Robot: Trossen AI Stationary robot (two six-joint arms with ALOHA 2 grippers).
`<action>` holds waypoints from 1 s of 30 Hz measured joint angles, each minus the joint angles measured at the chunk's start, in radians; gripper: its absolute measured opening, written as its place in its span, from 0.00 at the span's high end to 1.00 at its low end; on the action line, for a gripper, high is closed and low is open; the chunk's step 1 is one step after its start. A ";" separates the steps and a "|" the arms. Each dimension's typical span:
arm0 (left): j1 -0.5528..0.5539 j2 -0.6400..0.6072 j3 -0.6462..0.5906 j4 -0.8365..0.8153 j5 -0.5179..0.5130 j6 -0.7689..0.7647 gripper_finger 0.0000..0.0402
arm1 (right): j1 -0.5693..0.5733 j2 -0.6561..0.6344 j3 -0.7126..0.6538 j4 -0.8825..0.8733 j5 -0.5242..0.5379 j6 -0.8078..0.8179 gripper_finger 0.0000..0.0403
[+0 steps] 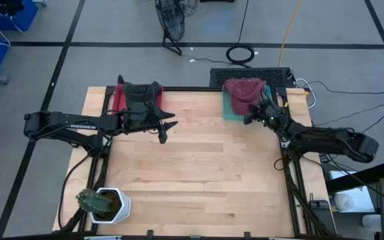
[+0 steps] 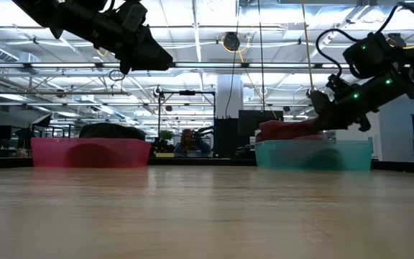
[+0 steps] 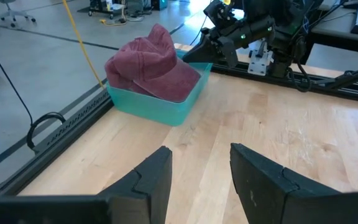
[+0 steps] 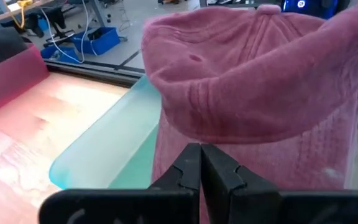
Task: Pick & Place hat
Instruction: Return to Home Position
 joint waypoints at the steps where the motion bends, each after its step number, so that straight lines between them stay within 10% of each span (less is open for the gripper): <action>1: 0.000 0.000 0.000 0.000 0.000 0.000 0.59 | 0.000 -0.006 0.000 -0.011 -0.001 0.001 1.00; 30: 0.000 0.000 0.000 0.027 0.026 0.002 0.59 | 0.483 -0.079 0.003 0.018 -0.035 -0.057 1.00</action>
